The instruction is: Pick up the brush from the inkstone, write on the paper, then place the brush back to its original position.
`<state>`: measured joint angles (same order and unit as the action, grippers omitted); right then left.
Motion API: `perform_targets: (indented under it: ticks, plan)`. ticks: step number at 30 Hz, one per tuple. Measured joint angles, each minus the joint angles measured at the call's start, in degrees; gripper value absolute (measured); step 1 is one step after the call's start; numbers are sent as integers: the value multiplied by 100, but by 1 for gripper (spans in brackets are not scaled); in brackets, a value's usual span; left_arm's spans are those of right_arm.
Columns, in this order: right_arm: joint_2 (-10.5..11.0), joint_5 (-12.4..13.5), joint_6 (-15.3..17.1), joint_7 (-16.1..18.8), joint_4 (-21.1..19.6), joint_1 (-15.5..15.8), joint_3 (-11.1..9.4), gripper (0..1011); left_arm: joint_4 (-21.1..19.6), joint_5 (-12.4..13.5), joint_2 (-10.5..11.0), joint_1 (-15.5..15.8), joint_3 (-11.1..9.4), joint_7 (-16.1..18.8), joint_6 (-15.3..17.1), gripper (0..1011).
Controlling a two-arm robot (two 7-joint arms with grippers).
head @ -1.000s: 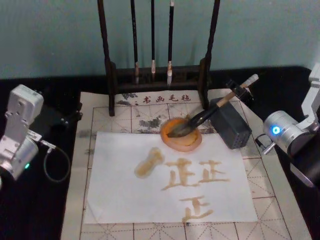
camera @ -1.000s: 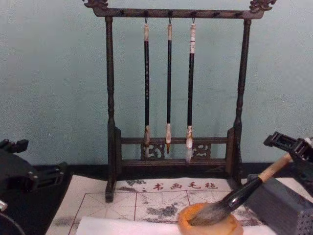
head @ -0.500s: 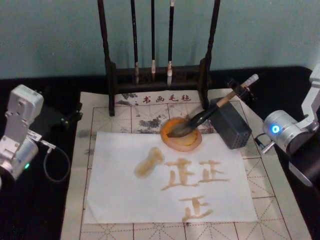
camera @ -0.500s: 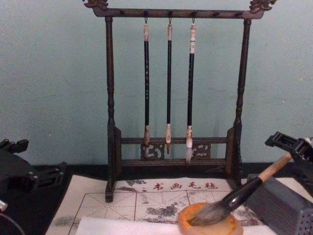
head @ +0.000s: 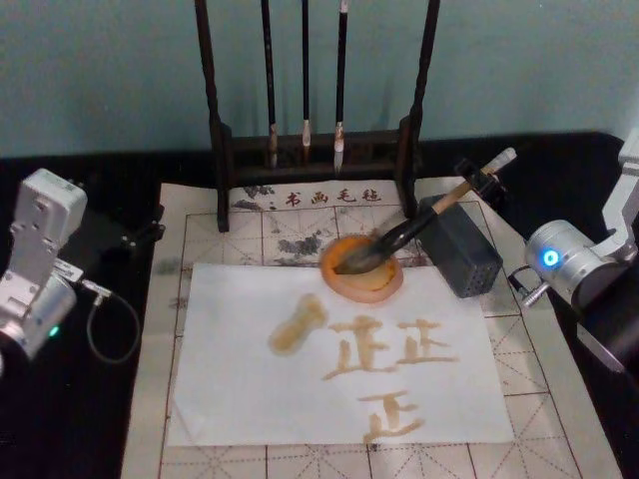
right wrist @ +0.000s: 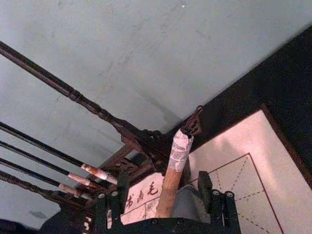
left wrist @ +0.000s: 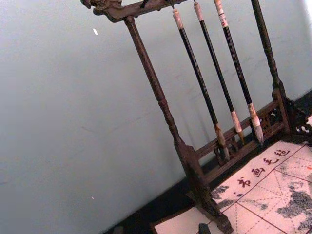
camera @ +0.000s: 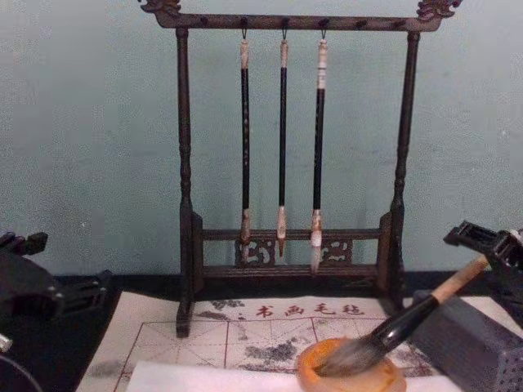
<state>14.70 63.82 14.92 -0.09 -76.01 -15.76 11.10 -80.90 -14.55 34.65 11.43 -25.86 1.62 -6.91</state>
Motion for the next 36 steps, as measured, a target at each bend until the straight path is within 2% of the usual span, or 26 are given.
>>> perform_targets:
  ticks: [1,3,4,7,11,18,19,20,22,23,24,27,36]
  plan:
    - [-1,0,1,1,-1,1,-1,947,0,0,0,0,0,0,0,1001]
    - [-2,-1,2,2,-3,2,-3,868,0,0,0,0,0,0,0,1001]
    - [-2,-1,2,2,-3,2,-3,868,0,0,0,0,0,0,0,1001]
    - [-4,-2,4,4,-5,4,-5,749,0,0,0,0,0,0,0,1001]
    - [-5,-4,6,7,-7,6,-7,664,0,0,0,0,0,0,0,1001]
    - [-5,-7,8,7,-8,9,-10,431,0,0,0,0,0,0,0,1001]
    - [-5,-8,8,7,-8,9,-11,373,0,0,0,0,0,0,0,1001]
    - [-5,-9,8,7,-8,9,-11,373,0,0,0,0,0,0,0,1001]
    - [-5,-9,8,7,-8,9,-11,292,0,0,0,0,0,0,0,1001]
    - [-5,-10,8,7,-8,10,-11,292,0,0,0,0,0,0,0,1001]
    - [-5,-9,8,7,-8,9,-11,234,0,0,0,0,0,0,0,1001]
    - [-6,-9,8,8,-9,9,-11,200,0,0,0,0,0,0,0,1001]
    - [-5,-9,8,6,-8,9,-11,201,0,0,0,0,0,0,0,1001]
